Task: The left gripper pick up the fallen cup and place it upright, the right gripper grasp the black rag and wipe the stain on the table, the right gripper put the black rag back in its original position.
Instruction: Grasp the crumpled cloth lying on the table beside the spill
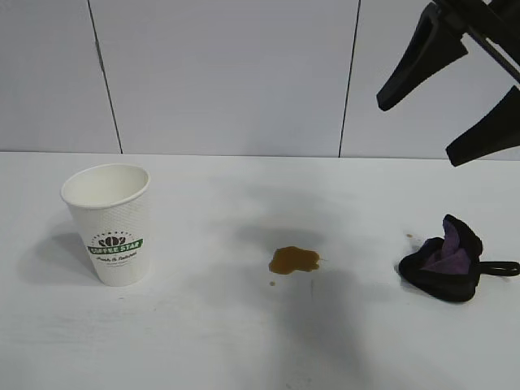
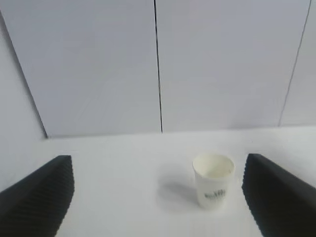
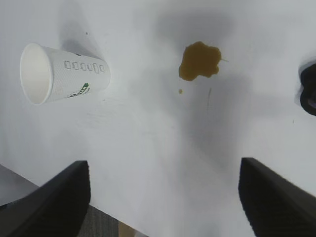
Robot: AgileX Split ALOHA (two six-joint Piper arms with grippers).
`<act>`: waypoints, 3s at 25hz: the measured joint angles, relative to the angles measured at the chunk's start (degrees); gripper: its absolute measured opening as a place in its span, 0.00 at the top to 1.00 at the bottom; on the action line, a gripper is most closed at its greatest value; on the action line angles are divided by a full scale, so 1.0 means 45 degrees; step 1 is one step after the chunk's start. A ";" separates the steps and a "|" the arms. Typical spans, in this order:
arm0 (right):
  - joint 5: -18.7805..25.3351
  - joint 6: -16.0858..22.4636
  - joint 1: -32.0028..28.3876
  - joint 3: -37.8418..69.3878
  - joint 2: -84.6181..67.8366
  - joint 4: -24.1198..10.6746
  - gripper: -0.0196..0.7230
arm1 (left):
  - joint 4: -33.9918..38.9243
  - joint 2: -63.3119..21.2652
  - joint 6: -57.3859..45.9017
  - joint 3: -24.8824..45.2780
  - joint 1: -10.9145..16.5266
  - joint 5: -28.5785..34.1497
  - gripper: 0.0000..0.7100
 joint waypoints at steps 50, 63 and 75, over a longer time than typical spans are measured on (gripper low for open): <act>-0.2325 0.2524 0.0000 -0.0040 0.4159 -0.6102 0.24 | 0.2274 0.0012 -0.1242 0.5168 -0.3397 -0.1392 0.07; -0.3571 0.2920 0.0000 -0.0040 0.5767 -0.6583 0.38 | 0.2274 0.0012 -0.1258 0.5168 -0.3397 -0.1418 0.07; -0.2242 0.2920 0.0307 -0.1002 0.5267 -0.5652 0.87 | 0.2274 0.0012 -0.1262 0.5168 -0.3397 -0.1418 0.07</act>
